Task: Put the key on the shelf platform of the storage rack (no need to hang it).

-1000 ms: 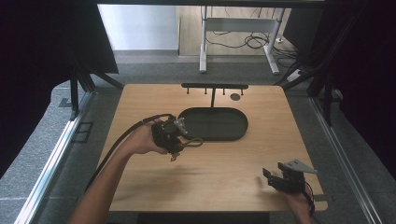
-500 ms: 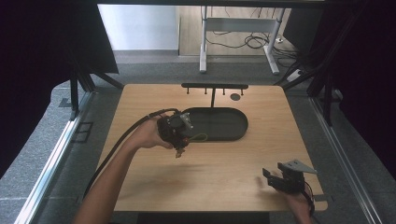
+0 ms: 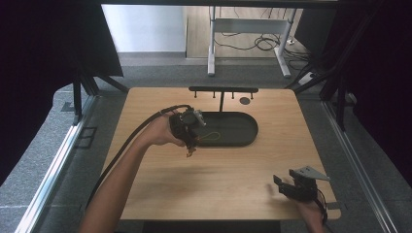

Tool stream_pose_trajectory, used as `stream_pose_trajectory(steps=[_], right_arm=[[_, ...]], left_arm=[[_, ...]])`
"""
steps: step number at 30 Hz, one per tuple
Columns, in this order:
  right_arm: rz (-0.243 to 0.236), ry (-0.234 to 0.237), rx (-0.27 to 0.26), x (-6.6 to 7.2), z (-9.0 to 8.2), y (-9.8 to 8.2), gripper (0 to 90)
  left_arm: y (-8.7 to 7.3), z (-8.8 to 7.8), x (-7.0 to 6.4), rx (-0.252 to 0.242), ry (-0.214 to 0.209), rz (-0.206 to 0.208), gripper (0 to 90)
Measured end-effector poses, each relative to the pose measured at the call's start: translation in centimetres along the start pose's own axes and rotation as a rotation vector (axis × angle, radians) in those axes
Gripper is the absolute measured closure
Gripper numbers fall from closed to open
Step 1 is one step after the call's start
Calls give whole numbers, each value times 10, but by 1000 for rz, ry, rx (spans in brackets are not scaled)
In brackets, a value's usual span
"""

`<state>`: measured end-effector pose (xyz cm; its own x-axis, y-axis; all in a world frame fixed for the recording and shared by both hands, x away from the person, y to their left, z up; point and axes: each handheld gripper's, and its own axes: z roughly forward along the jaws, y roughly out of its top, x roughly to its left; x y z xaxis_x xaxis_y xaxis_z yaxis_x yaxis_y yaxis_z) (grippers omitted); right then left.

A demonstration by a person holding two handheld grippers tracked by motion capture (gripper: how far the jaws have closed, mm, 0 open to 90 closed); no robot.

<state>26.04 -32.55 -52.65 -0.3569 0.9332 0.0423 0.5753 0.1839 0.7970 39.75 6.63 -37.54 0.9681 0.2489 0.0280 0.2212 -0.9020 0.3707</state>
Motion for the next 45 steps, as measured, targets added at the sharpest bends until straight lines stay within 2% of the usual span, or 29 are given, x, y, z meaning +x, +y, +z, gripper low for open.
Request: stream_pose_trajectory(steps=[5,12,13,17,33,37,41,45], right_arm=[[2,2,0,-1,0,0,299],[3,2,-2,-2,1,-1,299],[4,1,-2,-2,1,-1,299],[6,1,1,-3,0,-1,299],[12,1,4,-4,1,-2,299],[11,2,3,-4,1,-2,298],[10,2,3,-4,0,-3,299],[13,0,4,-4,-1,-3,299]], left_arm=[[3,-2,6,-17,-21,-2,666],[11,0,13,6,-21,4,666],[12,1,13,1,-19,-8,666],[16,1,18,16,-21,6,667],[30,-2,30,14,-12,3,666],[32,-2,32,-7,-14,-10,666],[33,1,38,15,-11,-15,666],[36,4,43,6,-16,-26,666]])
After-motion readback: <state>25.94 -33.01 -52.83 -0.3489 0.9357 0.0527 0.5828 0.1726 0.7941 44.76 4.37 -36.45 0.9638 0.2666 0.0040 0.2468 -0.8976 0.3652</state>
